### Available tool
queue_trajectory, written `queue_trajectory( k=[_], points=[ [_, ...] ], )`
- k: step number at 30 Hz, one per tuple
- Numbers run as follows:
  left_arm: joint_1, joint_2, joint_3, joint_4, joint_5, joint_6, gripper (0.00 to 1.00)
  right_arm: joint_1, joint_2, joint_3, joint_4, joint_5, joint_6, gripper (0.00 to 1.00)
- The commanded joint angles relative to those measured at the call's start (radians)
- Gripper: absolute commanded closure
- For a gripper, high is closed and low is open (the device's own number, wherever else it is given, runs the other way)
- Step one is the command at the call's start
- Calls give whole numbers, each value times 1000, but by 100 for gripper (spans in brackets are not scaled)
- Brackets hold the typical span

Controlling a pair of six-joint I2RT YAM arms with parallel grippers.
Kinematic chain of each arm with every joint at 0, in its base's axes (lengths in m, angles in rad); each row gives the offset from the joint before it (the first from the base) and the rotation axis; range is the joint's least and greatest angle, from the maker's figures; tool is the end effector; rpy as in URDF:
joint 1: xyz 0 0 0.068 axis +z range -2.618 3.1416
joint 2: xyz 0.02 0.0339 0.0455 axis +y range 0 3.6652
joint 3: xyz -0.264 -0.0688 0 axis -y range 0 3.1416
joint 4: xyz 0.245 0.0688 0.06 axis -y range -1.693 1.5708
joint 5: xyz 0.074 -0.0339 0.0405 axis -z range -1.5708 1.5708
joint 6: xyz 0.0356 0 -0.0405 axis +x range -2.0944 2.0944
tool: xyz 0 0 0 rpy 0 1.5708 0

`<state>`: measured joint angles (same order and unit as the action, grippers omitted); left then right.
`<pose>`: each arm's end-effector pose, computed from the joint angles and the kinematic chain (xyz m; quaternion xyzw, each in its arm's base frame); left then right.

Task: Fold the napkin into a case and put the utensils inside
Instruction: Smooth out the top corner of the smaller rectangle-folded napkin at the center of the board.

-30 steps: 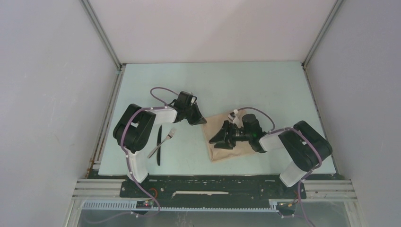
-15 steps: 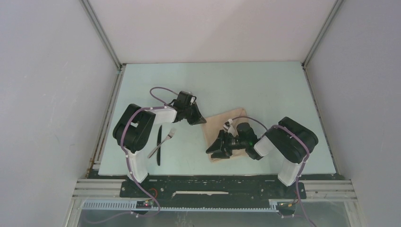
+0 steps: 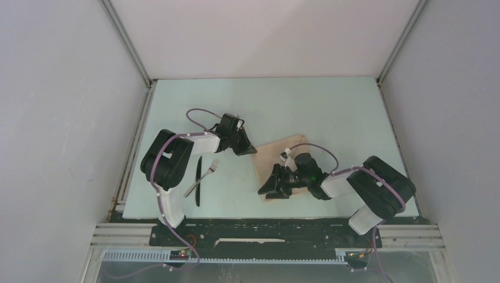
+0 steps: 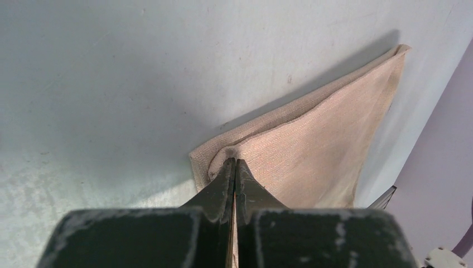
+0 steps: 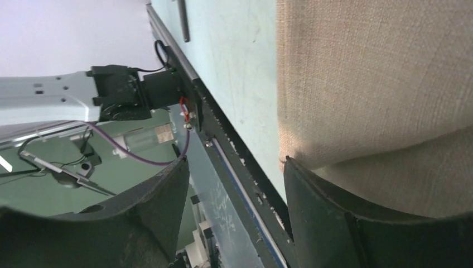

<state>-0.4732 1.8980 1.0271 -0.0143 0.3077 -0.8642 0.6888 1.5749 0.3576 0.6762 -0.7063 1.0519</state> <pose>0.3306 -0.1814 0.1312 -0.1303 0.9230 -0.3192 0.1711 0.1774 0.1760 0.1164 -0.0201 0.8340 0.5473 0.0676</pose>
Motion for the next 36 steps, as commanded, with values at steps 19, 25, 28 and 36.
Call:
queue_trajectory(
  k=[19,25,28,36],
  points=[
    [31,-102,25,-129,-62,63,84,41,-336,176,-805,295,-405,28],
    [31,-136,38,-158,-73,76,71,54,-275,237,-820,326,-418,30],
    [31,-145,36,-159,-56,71,64,87,-225,284,-814,346,-411,32],
    [53,-382,-48,-287,-148,114,42,367,-49,656,-1300,916,-406,31]
  ],
)
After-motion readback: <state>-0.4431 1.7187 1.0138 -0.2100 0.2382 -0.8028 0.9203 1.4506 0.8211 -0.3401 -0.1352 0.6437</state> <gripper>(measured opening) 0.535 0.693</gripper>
